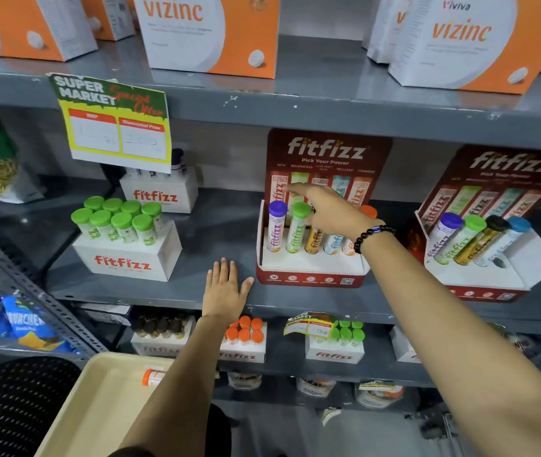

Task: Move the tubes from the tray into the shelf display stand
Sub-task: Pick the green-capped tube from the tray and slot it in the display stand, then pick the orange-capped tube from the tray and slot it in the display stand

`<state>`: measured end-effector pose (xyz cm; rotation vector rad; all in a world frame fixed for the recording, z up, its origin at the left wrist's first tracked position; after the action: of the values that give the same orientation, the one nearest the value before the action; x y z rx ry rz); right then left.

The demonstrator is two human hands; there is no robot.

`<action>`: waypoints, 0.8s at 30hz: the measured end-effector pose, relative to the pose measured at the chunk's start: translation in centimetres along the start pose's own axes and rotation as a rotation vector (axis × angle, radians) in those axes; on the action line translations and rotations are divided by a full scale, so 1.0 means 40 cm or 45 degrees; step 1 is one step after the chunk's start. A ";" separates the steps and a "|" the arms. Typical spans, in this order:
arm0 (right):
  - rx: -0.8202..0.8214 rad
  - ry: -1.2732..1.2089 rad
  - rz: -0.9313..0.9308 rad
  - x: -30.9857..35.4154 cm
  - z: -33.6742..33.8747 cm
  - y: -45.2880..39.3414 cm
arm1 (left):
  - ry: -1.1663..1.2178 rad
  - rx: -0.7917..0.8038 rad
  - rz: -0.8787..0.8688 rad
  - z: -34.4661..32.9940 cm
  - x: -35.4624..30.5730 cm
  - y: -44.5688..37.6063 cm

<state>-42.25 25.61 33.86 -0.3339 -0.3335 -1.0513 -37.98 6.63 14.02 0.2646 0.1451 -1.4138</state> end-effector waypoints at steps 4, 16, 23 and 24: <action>-0.135 0.013 0.133 0.087 0.005 0.003 | 0.139 -0.114 0.022 0.023 0.038 0.055; 0.264 -0.139 0.571 0.406 -0.419 -0.040 | 0.184 -0.249 0.404 -0.063 0.301 0.432; 0.720 -0.076 0.631 0.446 -0.777 -0.016 | 0.170 -0.001 0.772 -0.234 0.360 0.529; 0.773 -0.046 0.655 0.439 -0.823 -0.010 | 0.189 0.036 0.828 -0.254 0.365 0.535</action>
<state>-31.06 -2.19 11.68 0.1101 -0.5453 -0.4054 -14.05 -1.72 2.56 0.3987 0.1437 -0.7510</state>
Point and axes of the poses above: each hand's wrist, its own y-axis away from the middle knuckle, its own z-axis out of the back of the hand, x = y × z, the point moved 5 cm from there along -y, towards the middle knuckle, and after that the axes turned 8 degrees about z, right-handed, at the moved point
